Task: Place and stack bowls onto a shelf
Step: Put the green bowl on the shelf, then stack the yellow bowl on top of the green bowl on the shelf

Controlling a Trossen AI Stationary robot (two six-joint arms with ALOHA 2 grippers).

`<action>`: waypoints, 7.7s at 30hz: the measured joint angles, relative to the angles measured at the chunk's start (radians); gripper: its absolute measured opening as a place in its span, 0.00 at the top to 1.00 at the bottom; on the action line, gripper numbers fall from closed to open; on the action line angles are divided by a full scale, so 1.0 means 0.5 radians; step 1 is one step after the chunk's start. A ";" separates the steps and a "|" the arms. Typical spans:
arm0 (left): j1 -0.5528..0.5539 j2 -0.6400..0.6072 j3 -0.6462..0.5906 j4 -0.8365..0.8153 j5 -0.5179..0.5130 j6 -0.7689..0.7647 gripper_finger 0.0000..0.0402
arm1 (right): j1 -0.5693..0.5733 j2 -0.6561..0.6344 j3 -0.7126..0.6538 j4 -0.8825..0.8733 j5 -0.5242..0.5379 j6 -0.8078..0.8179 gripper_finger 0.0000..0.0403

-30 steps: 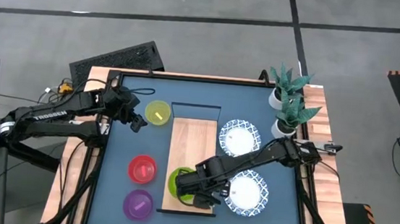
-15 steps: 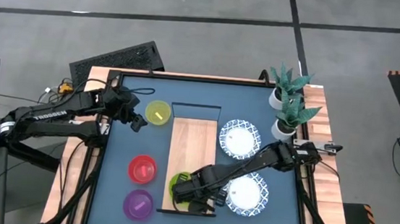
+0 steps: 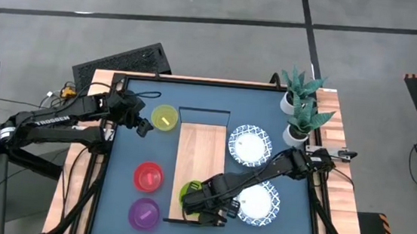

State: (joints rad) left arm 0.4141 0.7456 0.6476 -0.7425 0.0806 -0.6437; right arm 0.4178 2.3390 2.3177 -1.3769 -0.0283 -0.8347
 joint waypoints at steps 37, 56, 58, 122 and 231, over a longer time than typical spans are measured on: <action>-0.271 0.234 0.000 0.025 -0.023 0.981 0.44 | -0.291 -0.271 0.000 -0.377 -0.523 0.744 0.69; -0.254 0.975 0.416 -0.013 -0.920 0.174 0.44 | -0.411 -0.626 0.000 -0.281 -0.509 1.236 0.70; -0.220 0.975 0.416 -0.036 -0.976 -0.034 0.44 | -0.405 -0.618 0.000 -0.280 -0.506 1.277 0.70; 0.568 0.558 0.533 -0.313 0.037 0.194 1.00 | -0.749 -0.613 0.000 0.131 -0.273 -0.074 0.70; -0.578 1.358 1.369 -0.950 0.920 0.950 1.00 | -0.415 -0.407 0.001 0.406 -0.266 -0.306 0.46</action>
State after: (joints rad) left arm 0.1249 1.4246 1.3321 -1.2175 0.5406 -0.1685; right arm 0.2103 2.1358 2.3180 -1.1741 -0.1616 -0.9875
